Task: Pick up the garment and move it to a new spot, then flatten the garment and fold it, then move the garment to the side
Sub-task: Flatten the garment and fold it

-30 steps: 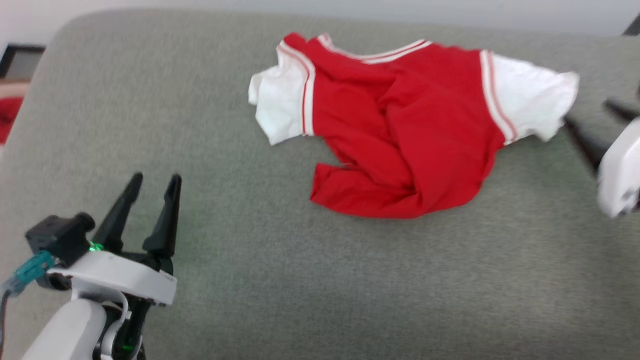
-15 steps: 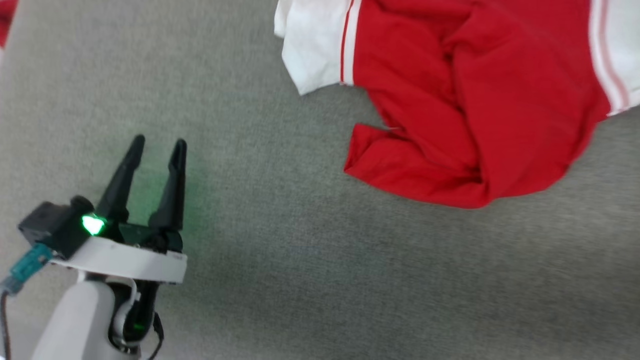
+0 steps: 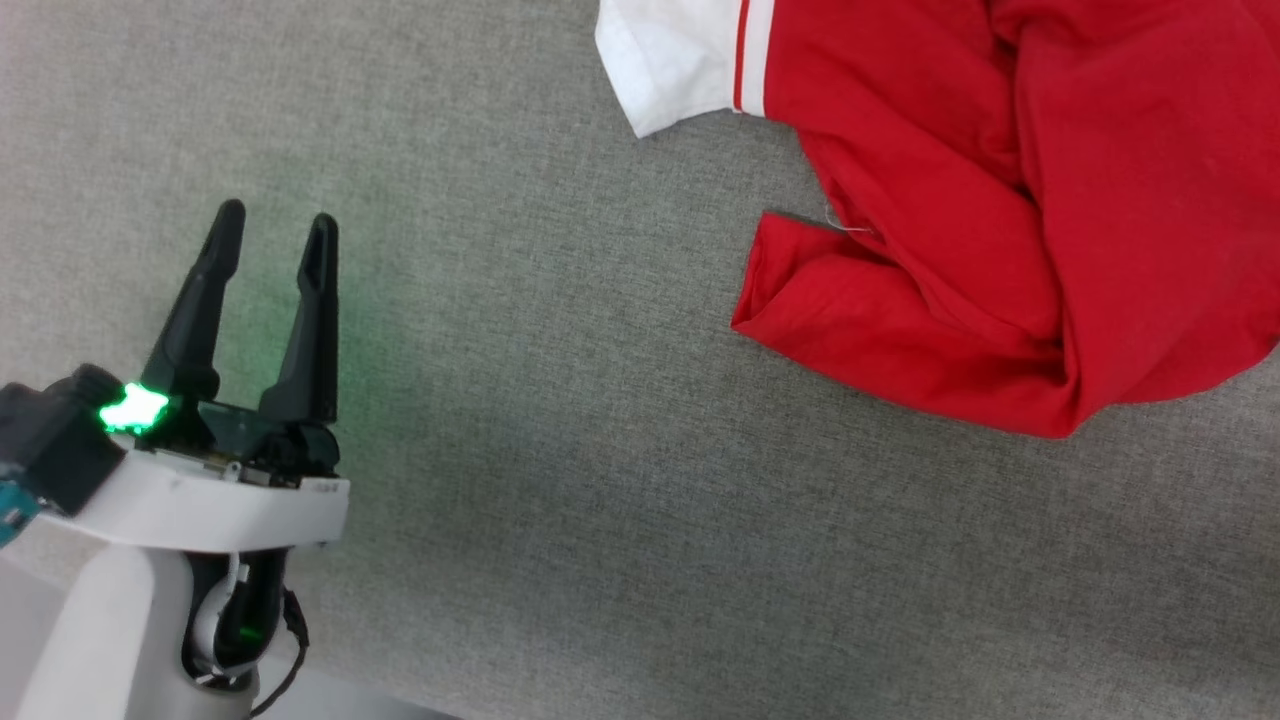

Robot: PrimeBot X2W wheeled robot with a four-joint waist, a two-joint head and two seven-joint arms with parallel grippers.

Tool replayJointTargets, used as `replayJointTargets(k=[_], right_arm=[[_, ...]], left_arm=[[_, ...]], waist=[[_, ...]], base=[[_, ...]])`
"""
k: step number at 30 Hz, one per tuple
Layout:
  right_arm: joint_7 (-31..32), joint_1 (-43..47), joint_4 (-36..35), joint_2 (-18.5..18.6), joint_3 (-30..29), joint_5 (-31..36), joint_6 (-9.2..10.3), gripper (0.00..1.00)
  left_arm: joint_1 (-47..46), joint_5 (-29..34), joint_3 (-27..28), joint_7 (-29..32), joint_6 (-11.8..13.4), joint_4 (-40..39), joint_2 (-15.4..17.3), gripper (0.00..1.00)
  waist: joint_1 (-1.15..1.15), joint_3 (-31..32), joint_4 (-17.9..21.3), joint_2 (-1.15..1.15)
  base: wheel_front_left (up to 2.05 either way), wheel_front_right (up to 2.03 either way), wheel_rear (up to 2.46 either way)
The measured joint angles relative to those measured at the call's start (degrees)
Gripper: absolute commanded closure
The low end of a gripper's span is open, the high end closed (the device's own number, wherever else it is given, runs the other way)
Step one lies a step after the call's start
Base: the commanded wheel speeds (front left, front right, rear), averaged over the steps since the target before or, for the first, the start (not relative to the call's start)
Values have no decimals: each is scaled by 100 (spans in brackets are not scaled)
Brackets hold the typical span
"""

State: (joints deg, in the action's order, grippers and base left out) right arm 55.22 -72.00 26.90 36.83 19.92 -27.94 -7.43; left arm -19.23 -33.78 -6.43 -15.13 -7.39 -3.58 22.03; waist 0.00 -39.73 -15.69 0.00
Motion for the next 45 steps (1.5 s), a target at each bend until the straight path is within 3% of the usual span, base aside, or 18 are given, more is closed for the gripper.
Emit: replayJointTargets(k=[2, 7, 12, 17, 20, 24, 33, 39, 45], right_arm=[[-3, 1, 27, 2, 36, -27, 1, 100], [-26, 39, 38, -93, 135, -153, -4, 100], [-162, 27, 56, -179, 190, -178, -4, 100], [-187, -69, 59, -280, 303, -176, -3, 100], [-182, -184, 60, -348, 365, -185, -4, 100], [-176, -385, 67, -410, 452, -208, -4, 100], [-211, -746, 65, -572, 564, -269, -9, 100], [-319, -917, 46, -692, 693, -327, -10, 100], [-444, -1071, 66, -735, 838, -393, -11, 100]], left_arm=[[40, 1, 9, 0, 0, -75, 18, 0], [-43, -38, -153, 0, 0, -241, 307, 0], [-918, -59, -600, 0, 0, -446, 1262, 0], [-2492, -661, -1749, 244, -12, -230, 2310, 0], [-3620, -1207, -2672, 746, -12, 123, 2593, 0], [-5087, -1783, -3929, 1526, -12, 678, 2624, 0], [-7441, -2934, -6277, 2716, -13, 1972, 2067, 0], [-7919, -3726, -6642, 3632, -13, 2477, 1961, 0], [-8023, -3969, -6639, 4482, -13, 2507, 2024, 0]], waist=[[0, 20, 14, 0], [0, 65, 80, 0], [0, 69, 189, 0], [0, 21, 296, 0], [0, -52, 361, 0], [0, -177, 441, 0], [0, -466, 614, 0], [0, -631, 802, 0], [0, -773, 960, 0]], base=[[0, 0, 0], [0, 0, 0], [0, 0, 0], [0, 0, 0], [0, 0, 0], [0, 0, 0], [0, 0, 0], [0, 0, 0], [0, 0, 0]])
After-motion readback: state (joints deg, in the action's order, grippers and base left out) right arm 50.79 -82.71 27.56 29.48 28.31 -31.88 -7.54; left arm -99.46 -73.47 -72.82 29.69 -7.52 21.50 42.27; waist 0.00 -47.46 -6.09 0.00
